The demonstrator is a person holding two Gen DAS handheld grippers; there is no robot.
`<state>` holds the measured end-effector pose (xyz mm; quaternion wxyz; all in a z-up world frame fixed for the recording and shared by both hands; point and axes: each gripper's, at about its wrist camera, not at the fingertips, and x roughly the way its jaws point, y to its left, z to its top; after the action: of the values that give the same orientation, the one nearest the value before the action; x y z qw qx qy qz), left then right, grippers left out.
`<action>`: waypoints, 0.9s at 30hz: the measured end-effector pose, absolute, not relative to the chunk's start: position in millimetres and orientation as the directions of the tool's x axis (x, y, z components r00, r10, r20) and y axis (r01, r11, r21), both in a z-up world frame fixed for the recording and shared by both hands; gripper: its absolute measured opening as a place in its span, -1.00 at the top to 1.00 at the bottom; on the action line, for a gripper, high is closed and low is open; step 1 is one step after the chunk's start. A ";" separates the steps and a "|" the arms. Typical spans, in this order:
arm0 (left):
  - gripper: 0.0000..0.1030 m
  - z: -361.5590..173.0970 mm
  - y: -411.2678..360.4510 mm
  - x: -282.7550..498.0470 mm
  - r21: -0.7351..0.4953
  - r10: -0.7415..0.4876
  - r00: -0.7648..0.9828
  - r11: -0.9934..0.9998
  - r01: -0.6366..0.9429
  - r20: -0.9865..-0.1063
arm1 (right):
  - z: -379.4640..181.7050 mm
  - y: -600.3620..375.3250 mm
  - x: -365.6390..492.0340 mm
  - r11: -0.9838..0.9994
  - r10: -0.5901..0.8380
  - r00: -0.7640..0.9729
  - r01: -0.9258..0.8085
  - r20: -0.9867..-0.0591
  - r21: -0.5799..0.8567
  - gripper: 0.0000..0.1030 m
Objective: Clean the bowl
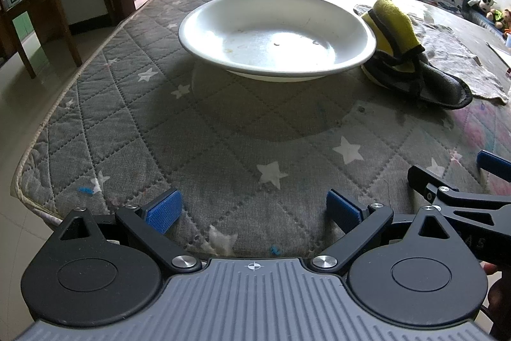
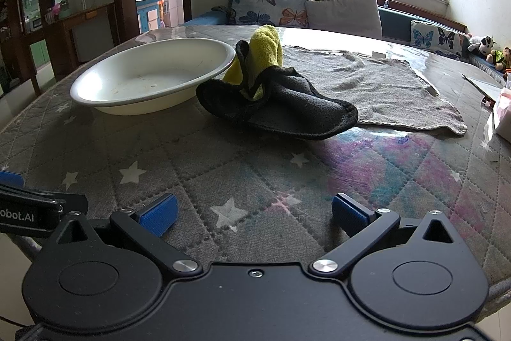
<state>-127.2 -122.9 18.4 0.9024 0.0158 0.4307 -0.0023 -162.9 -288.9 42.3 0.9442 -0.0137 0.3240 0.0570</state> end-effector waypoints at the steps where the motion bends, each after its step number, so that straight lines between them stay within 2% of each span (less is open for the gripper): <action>1: -0.91 18.3 -122.9 -127.4 0.027 0.009 0.630 0.999 0.018 -0.777 | 42.4 -289.2 -162.9 0.993 0.100 0.783 -0.118 -0.614 0.011 -1.00; 14: -0.90 19.2 -106.8 -124.5 0.006 -0.009 0.639 1.000 0.021 -0.769 | 43.7 -306.3 -161.0 0.996 0.066 0.784 -0.088 -0.618 -0.005 -1.00; 27: -0.90 23.7 -61.9 -102.3 0.067 0.109 0.698 0.994 -0.087 -0.708 | 44.6 -338.7 -155.4 0.999 -0.026 0.789 0.005 -0.614 -0.036 -1.00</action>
<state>-102.3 -61.9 23.7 0.9212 0.0141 0.3852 0.0532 -155.4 -338.7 44.6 0.9456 -0.0163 0.3250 -0.0080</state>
